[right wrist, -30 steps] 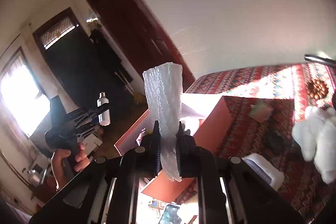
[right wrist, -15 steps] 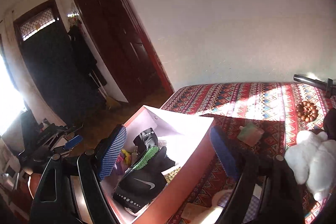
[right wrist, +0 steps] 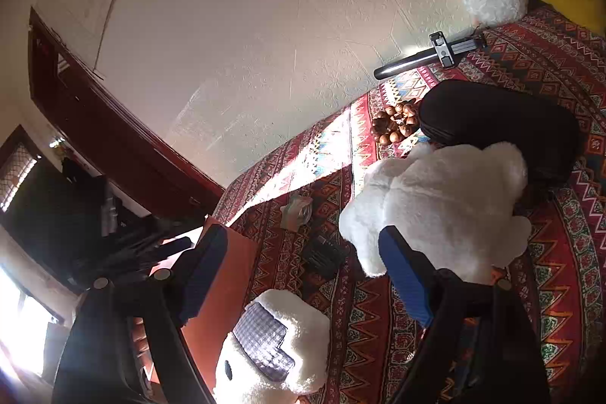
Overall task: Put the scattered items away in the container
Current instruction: 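Grasp the green pouch on the bedspread with the left tool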
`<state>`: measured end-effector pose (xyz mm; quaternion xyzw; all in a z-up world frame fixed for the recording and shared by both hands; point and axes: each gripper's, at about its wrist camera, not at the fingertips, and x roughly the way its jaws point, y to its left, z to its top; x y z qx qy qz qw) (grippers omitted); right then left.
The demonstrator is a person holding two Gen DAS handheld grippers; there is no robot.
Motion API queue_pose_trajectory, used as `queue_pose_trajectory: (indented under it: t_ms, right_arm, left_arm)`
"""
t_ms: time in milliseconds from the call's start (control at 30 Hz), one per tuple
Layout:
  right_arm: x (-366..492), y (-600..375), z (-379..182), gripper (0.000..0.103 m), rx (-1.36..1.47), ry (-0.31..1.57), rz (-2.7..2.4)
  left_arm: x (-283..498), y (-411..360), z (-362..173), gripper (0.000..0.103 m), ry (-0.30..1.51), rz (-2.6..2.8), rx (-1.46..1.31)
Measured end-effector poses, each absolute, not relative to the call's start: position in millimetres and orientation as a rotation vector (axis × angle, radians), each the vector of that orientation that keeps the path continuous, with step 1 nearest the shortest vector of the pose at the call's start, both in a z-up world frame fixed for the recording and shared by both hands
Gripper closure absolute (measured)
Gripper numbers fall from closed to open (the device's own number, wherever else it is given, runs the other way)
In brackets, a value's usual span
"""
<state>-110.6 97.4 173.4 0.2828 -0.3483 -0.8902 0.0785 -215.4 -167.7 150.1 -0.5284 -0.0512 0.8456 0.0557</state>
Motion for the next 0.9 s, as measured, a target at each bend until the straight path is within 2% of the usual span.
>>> queue_pose_trajectory:
  t_ms: [133,300,333,400,433,500,533,633,667,700,733,767,833,900]
  right_arm:
    - [-113.7,115.0,170.1,0.020,0.808,-1.087,-2.628]
    - [-126.5,130.6,144.9,0.020,0.847,-1.172,-2.566]
    - [-128.8,134.0,140.4,0.020,0.849,-1.196,-2.548]
    - [-131.0,138.7,134.4,0.020,0.847,-1.228,-2.520]
    - [-131.5,138.7,133.2,0.020,0.850,-1.234,-2.513]
    - [-133.3,138.3,132.8,0.020,0.852,-1.223,-2.515]
    - [-133.3,136.2,133.9,0.020,0.856,-1.209,-2.518]
    - [-134.5,129.4,136.1,0.020,0.874,-1.165,-2.534]
    - [-134.7,125.7,137.8,0.020,0.882,-1.141,-2.542]
    - [-135.3,121.5,139.2,0.020,0.888,-1.113,-2.549]
    - [-135.2,116.6,141.2,0.020,0.892,-1.086,-2.556]
    - [-135.1,111.2,142.6,0.021,0.896,-1.063,-2.558]
    - [-135.5,97.7,144.1,0.022,0.910,-1.016,-2.545]
    - [-137.3,83.0,143.1,0.024,0.933,-0.967,-2.534]
  left_arm:
    - [-283.3,-147.8,76.8,0.011,0.046,2.498,-1.890]
    - [-330.5,-156.9,22.1,0.010,0.066,2.455,-2.000]
    - [-336.4,-156.9,14.6,0.007,0.074,2.449,-2.003]
    - [-339.4,-157.7,12.2,0.005,0.059,2.480,-1.944]
    - [-339.3,-157.4,12.2,0.011,0.056,2.488,-1.924]
    - [-335.6,-157.2,16.2,0.012,0.051,2.498,-1.901]
    - [-331.2,-157.2,18.6,0.016,0.051,2.500,-1.897]
    - [-309.3,-160.7,32.4,0.019,-0.051,2.481,-1.889]
    - [-298.2,-160.6,41.9,0.024,-0.073,2.476,-1.867]
    - [-285.8,-160.0,53.7,0.063,-0.092,2.463,-1.839]
    - [-271.7,-161.8,67.8,0.087,-0.123,2.456,-1.818]
    - [-256.9,-165.0,84.2,0.087,-0.146,2.470,-1.782]
    - [-223.2,-177.7,119.1,0.093,-0.251,2.478,-1.676]
    - [-199.0,-193.3,156.8,0.093,-0.359,2.487,-1.560]
